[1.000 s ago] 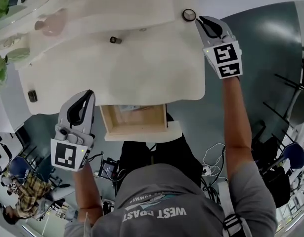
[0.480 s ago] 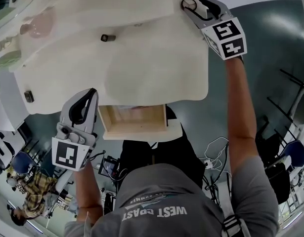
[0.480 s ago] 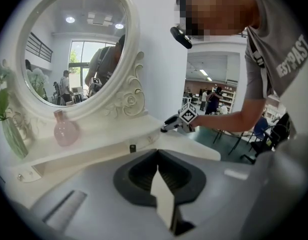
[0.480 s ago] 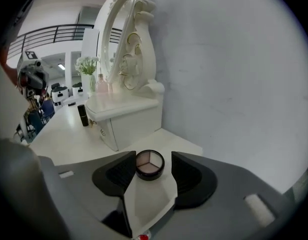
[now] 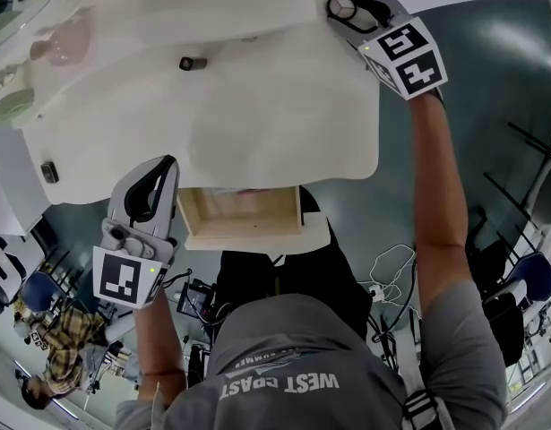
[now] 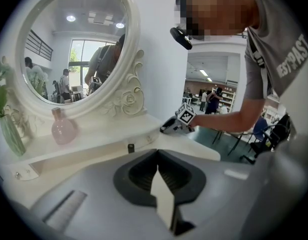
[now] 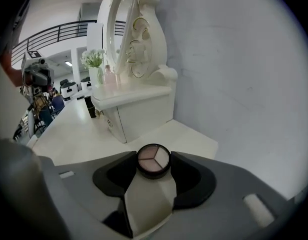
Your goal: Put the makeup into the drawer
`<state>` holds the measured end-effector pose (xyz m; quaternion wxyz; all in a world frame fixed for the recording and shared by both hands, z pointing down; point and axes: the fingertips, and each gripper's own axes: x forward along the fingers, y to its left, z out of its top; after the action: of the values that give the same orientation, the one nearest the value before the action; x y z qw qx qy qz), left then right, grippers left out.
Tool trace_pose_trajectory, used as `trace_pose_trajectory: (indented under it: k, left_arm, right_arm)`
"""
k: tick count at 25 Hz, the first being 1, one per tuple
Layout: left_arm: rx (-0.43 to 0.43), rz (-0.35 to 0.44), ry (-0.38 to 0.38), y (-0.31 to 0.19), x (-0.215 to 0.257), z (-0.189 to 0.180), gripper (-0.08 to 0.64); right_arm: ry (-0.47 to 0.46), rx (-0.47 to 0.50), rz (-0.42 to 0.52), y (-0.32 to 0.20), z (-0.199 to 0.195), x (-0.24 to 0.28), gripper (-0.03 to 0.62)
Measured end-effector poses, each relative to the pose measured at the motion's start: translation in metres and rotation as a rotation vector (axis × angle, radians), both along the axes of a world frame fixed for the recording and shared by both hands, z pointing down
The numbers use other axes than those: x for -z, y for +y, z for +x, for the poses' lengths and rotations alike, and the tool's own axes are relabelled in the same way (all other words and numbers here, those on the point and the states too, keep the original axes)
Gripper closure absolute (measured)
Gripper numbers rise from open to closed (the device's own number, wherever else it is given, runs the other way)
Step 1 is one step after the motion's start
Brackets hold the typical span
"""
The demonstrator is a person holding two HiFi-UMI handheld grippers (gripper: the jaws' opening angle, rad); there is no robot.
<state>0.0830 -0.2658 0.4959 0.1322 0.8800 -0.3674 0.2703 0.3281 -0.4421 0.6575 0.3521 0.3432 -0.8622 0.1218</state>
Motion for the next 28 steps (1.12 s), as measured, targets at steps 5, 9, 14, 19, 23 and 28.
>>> trace_pose_trajectory:
  k: [5, 9, 14, 19, 23, 28]
  left_arm:
    - [-0.004, 0.009, 0.001, 0.001, 0.003, 0.000, 0.558]
    - [-0.004, 0.020, 0.003, 0.004, 0.007, -0.001, 0.558]
    - [-0.002, 0.044, 0.010, 0.006, 0.017, -0.007, 0.558]
    - [0.005, 0.073, 0.018, 0.011, 0.030, -0.018, 0.558]
    - [0.013, 0.098, 0.033, 0.019, 0.042, -0.028, 0.558]
    - [0.034, 0.131, 0.050, 0.028, 0.055, -0.046, 0.558]
  right_arm:
    - [0.013, -0.009, 0.015, 0.002, 0.003, 0.003, 0.374]
    - [0.019, -0.009, 0.028, 0.008, 0.005, 0.014, 0.374]
    - [0.036, -0.005, 0.044, 0.016, 0.003, 0.030, 0.374]
    - [0.041, -0.005, 0.062, 0.032, -0.004, 0.052, 0.374]
    - [0.042, -0.009, 0.070, 0.048, -0.014, 0.070, 0.374]
    - [0.053, 0.004, 0.077, 0.069, -0.030, 0.091, 0.374]
